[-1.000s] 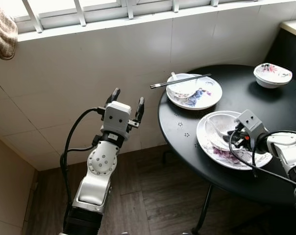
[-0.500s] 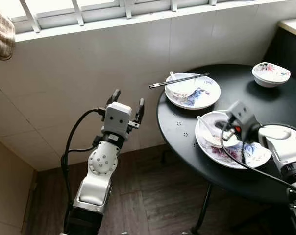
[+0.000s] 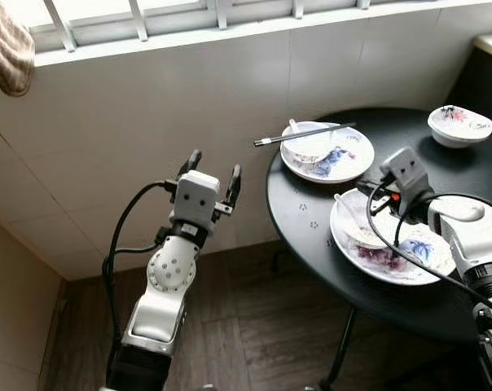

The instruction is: Kitchen organization

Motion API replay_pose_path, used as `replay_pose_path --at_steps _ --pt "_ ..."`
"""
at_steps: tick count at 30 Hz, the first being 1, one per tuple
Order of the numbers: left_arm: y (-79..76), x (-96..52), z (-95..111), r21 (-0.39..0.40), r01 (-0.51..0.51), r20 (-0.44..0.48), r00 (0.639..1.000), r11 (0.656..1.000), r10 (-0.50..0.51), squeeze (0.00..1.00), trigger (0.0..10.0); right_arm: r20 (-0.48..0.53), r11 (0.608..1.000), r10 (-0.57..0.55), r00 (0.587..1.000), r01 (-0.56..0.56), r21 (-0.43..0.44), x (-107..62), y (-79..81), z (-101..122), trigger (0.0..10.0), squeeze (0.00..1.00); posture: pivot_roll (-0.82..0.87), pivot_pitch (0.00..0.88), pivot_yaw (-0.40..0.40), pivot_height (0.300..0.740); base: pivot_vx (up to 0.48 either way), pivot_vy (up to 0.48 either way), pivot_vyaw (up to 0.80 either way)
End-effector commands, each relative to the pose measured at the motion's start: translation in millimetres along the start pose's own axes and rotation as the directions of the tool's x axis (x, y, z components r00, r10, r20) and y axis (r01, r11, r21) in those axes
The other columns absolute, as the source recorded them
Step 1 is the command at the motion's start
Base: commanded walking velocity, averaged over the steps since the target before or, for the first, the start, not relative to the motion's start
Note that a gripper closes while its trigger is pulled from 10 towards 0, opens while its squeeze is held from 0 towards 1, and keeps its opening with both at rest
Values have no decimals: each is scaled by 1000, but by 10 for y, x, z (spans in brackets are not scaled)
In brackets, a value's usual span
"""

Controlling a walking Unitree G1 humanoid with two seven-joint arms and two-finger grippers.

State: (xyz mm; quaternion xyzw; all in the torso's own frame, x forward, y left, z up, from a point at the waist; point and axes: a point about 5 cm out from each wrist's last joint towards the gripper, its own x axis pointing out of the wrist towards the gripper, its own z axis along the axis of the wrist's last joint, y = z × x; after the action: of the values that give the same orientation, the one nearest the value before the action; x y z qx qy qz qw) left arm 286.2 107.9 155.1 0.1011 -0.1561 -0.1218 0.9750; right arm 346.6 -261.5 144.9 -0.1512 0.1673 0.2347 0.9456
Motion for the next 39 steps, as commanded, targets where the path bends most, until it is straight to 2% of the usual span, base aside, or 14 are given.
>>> replay_pose_path --at_steps 1,8,19,20,22,23,24,25,30,35,36,37,38,39 --pt "-5 6 -16 14 12 -4 1000 1000 -12 0 10000 19 1000 17 1000 -18 20 -32 -63 58 10000 1000 -148 0 44 740 0 0 0" --pt "-8 12 -16 16 13 -4 1000 1000 -13 0 10000 22 995 98 995 -98 20 -88 -102 18 10000 1000 -148 0 45 740 0 0 0" --pt "-3 11 -21 24 18 -3 1000 1000 -18 0 10000 -92 985 163 982 -167 -33 -63 -43 -216 10000 1000 -137 0 48 740 0 0 0" --pt "0 12 -20 26 18 -3 1000 1000 -18 0 10000 -108 984 165 980 -171 -49 -45 -19 -252 10000 925 -130 0 48 740 0 0 0" --pt "1 11 -19 26 18 -3 1000 1000 -18 0 10000 -111 984 166 980 -173 -52 -38 -10 -262 10000 890 -130 0 48 740 0 0 0" --pt "2 9 -20 27 18 -3 1000 999 -18 0 10000 -110 983 168 979 -175 -53 -21 7 -273 10000 455 -130 0 48 740 0 0 0" --pt "2 9 -20 27 18 -3 1000 999 -18 0 10000 -110 983 168 979 -175 -53 -21 7 -273 10000 455 -130 0 48 740 0 0 0" --pt "4 8 -19 28 18 -3 1000 999 -17 0 10000 -110 982 175 978 -182 -56 -6 28 -284 10000 0 -127 0 46 740 0 0 0" --pt "7 2 -29 31 18 -8 1000 999 -17 0 10000 -138 979 178 974 -190 -77 11 58 -334 10000 0 -125 0 46 740 0 0 0" --pt "9 -5 -36 34 16 -12 1000 999 -16 0 10000 -156 984 159 975 -170 -60 14 47 -367 10000 0 -121 0 42 740 0 0 0" --pt "10 -6 -37 34 16 -13 1000 999 -15 0 10000 -160 986 149 976 -159 -54 14 40 -374 9686 0 -121 0 41 740 0 0 0" --pt "11 -6 -38 34 15 -14 1000 999 -15 0 10000 -163 987 143 976 -153 -50 13 35 -379 6078 0 -121 0 41 740 0 0 0" --pt "12 -7 -40 34 15 -15 1000 999 -14 0 10000 -166 989 131 977 -140 -44 12 26 -384 4196 0 -121 0 41 740 0 0 0" --pt "12 -7 -42 35 15 -16 1000 999 -14 0 10000 -168 991 122 978 -131 -41 11 20 -388 4196 0 -121 0 41 740 0 0 0"
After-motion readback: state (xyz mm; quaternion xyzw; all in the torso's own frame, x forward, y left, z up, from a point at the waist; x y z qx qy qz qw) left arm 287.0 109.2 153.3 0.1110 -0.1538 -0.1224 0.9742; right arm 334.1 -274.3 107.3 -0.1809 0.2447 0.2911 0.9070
